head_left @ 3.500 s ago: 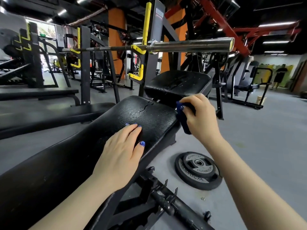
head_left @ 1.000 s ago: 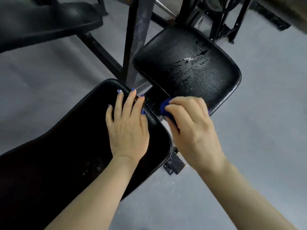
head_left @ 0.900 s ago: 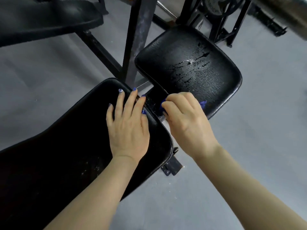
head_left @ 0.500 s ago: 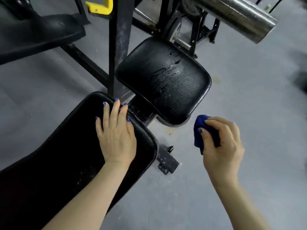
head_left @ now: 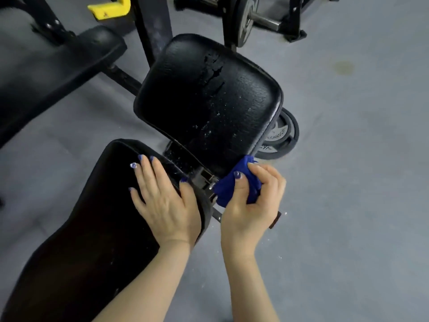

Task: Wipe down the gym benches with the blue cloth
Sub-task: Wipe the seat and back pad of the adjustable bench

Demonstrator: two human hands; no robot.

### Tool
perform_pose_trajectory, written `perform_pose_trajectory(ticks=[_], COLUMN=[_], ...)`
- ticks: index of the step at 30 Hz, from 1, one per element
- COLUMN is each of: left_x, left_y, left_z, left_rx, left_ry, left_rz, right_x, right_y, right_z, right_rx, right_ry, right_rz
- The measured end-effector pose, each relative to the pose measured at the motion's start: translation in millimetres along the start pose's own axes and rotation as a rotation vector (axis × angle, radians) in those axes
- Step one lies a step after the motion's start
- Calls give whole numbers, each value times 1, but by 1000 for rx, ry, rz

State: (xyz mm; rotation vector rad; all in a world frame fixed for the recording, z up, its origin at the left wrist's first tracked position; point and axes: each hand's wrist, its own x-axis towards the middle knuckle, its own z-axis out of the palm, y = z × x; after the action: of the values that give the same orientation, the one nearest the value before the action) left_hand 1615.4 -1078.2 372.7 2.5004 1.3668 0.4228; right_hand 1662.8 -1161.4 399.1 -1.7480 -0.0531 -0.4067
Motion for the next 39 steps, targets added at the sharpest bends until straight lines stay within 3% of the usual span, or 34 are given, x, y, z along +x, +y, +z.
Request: perform_pose_trajectory(ticks=[5, 11, 17, 23, 28, 34, 39], left_x=[0, 0, -2, -1, -2, -1, -1], left_y=[-1, 1, 2, 2, 0, -1, -2], left_z=[0, -1, -3, -5, -5, -4, -4], left_rx=[4, 26, 30, 35, 10, -6, 14], left_ry=[8, 6, -22, -28, -39, -39, -52], left_rz=[6, -2, 15, 14, 13, 9, 8], right_x=[54, 36, 102, 133, 104, 68, 70], right_y=[-2, -5, -20, -28, -19, -6, -11], right_z=[6, -4, 4, -9, -17, -32, -34], right_rx=[63, 21, 6, -306, -352, -371, -430], right_ry=[47, -39, -16, -308, -305, -569, -627], right_rz=[-28, -53, -34, -504, -523, -757, -867])
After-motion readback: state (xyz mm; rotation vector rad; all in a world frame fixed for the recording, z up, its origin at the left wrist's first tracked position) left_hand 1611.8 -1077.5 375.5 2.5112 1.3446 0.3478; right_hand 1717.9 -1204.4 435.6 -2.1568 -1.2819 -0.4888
